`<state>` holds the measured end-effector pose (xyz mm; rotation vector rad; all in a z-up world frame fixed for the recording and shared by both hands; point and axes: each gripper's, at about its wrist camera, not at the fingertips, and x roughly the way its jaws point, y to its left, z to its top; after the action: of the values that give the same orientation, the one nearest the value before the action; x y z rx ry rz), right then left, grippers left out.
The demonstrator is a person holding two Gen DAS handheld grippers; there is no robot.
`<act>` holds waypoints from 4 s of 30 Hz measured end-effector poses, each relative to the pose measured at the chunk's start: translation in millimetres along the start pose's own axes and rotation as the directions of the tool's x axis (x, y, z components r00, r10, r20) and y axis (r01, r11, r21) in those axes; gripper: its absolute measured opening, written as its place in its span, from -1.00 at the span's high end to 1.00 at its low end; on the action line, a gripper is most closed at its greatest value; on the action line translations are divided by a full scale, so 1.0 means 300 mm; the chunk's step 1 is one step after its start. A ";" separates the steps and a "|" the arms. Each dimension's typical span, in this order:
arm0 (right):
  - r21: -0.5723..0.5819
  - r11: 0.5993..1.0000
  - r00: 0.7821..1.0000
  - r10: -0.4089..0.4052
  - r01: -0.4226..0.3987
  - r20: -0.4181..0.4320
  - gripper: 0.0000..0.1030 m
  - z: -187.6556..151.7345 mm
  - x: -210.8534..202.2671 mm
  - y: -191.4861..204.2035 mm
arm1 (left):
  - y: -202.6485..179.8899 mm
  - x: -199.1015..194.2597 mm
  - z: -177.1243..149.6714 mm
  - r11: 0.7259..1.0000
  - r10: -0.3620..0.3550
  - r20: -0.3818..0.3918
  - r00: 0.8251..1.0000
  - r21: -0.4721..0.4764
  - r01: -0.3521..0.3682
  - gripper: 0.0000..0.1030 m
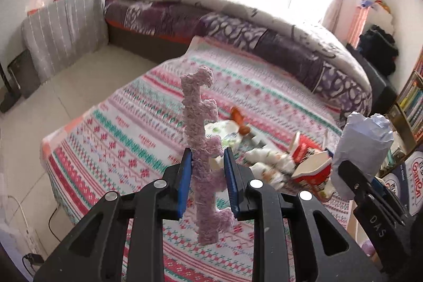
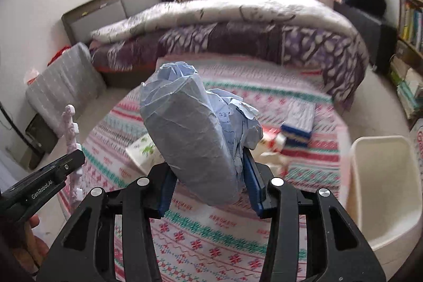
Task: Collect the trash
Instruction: 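Carry the plastic bag over the bin and open the right tool, then lower the pink foam strip into the bin and open the left tool, then grasp the white paper cup with the left tool while the right tool grasps the red snack bag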
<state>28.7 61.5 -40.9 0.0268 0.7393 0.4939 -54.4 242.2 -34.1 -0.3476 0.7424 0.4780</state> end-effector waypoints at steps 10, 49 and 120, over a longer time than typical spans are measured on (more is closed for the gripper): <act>0.045 0.996 0.995 -0.082 0.080 0.059 0.13 0.025 -0.086 -0.127 | -0.163 -0.049 0.004 0.996 -0.045 0.068 0.997 0.074 0.040 0.52; 0.356 0.852 0.909 -0.417 0.384 0.018 -0.01 -0.007 -0.318 -0.756 | -0.705 -0.028 -0.126 0.929 -0.268 0.002 0.963 0.265 0.258 0.52; 0.256 0.890 0.926 -0.364 0.378 -0.103 -0.86 0.054 -0.127 -0.612 | -0.429 0.260 0.069 0.994 -0.059 -0.175 0.983 0.079 0.073 -0.62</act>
<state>92.8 -115.3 -40.2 0.1272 0.8372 0.0228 74.9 166.5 -58.3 -0.3358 0.9144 0.3550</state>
